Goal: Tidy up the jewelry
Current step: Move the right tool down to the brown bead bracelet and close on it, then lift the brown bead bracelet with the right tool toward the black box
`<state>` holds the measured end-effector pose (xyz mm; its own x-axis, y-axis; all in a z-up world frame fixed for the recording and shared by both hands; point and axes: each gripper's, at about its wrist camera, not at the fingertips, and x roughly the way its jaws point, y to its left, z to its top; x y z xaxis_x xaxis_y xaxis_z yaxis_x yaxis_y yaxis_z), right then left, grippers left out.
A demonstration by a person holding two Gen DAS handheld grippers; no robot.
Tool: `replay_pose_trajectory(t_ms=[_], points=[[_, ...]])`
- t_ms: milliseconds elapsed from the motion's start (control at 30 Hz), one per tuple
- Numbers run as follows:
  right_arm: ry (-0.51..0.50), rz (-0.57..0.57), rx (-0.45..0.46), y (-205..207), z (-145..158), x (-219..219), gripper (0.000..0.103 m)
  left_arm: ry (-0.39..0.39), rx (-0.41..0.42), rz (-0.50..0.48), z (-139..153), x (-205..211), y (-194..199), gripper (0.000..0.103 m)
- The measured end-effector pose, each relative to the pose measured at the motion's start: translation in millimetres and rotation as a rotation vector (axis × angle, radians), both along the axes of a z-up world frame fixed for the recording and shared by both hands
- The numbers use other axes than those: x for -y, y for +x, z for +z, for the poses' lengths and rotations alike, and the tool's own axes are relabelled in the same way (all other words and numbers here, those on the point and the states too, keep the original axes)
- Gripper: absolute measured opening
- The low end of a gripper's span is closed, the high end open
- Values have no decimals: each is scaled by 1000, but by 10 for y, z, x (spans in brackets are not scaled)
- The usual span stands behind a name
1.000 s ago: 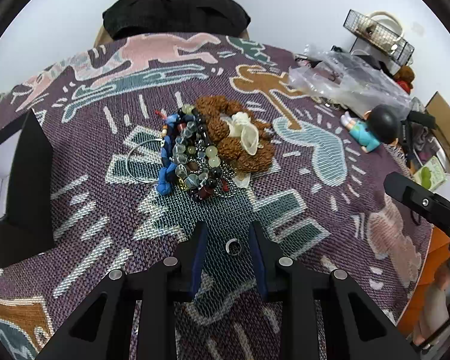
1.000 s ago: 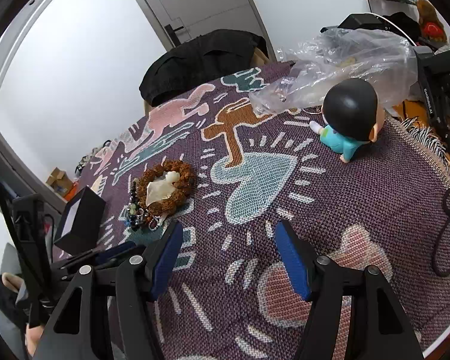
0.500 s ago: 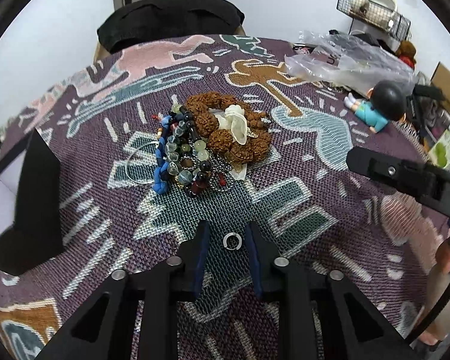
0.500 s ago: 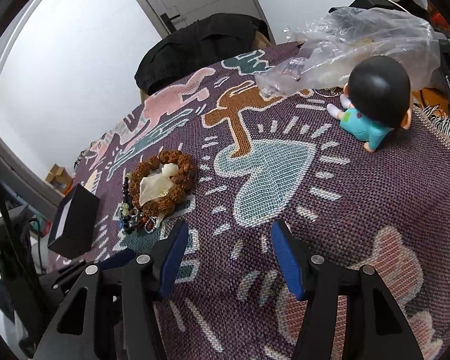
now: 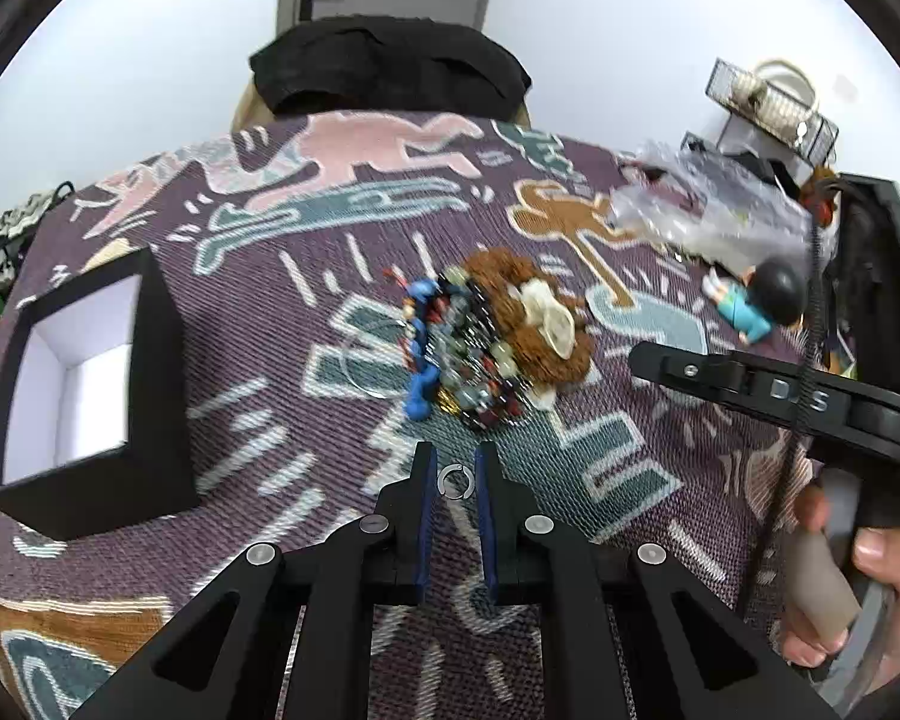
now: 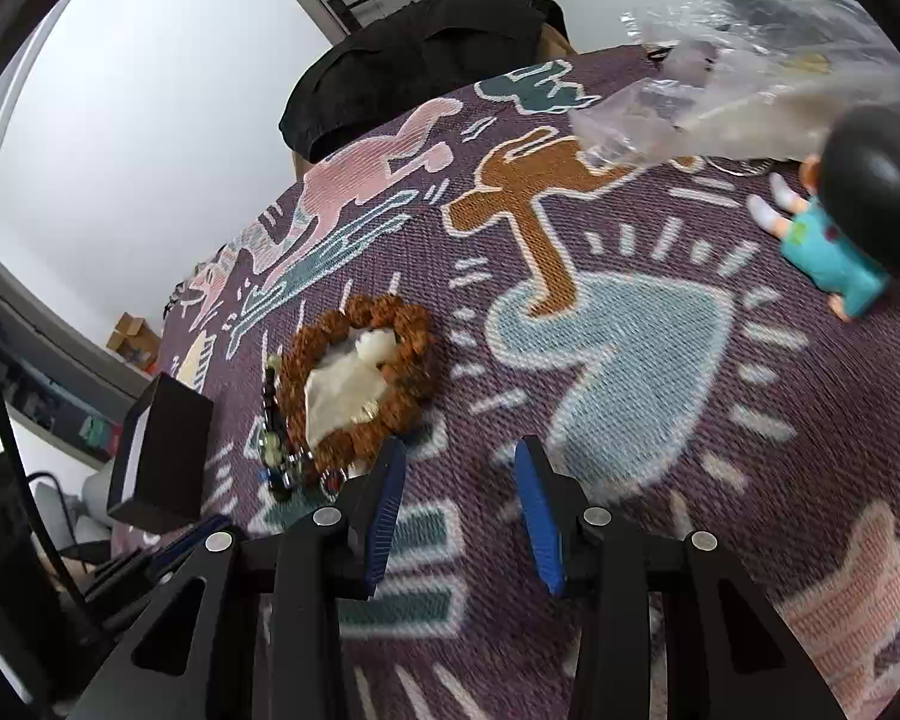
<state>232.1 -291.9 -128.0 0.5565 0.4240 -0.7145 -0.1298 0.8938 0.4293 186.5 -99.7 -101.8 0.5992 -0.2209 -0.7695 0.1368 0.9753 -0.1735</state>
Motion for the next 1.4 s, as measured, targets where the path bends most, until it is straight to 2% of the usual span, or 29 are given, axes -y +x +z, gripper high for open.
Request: replay_pose_trajectory(t_ms=[433,567,667,733,833,1100,1133,1400], points=[[-67,5,-62,446,-39,-308,40,-29,70,51,221,-347,-75,13],[-153,15,-54,521,-28,-454,39,-32,83,67,259,-451,-98,13],[-175,30,-59,555,-25,-496,26,-38,89,79,281,-526,-104,13],[-143,28,-56,549,-9,-435,26,-40,97,88,302,-582,-113,13],[-106,32,-23,486,84,-350,17,-43,108,100,343,-668,-123,13],[-73,65,65,340,457,-320,12,-48,142,121,483,-799,-162,13],[-69,75,78,327,505,-335,0,-47,146,123,492,-812,-168,13],[-92,110,140,220,774,-479,1,-52,167,146,588,-963,-185,13]])
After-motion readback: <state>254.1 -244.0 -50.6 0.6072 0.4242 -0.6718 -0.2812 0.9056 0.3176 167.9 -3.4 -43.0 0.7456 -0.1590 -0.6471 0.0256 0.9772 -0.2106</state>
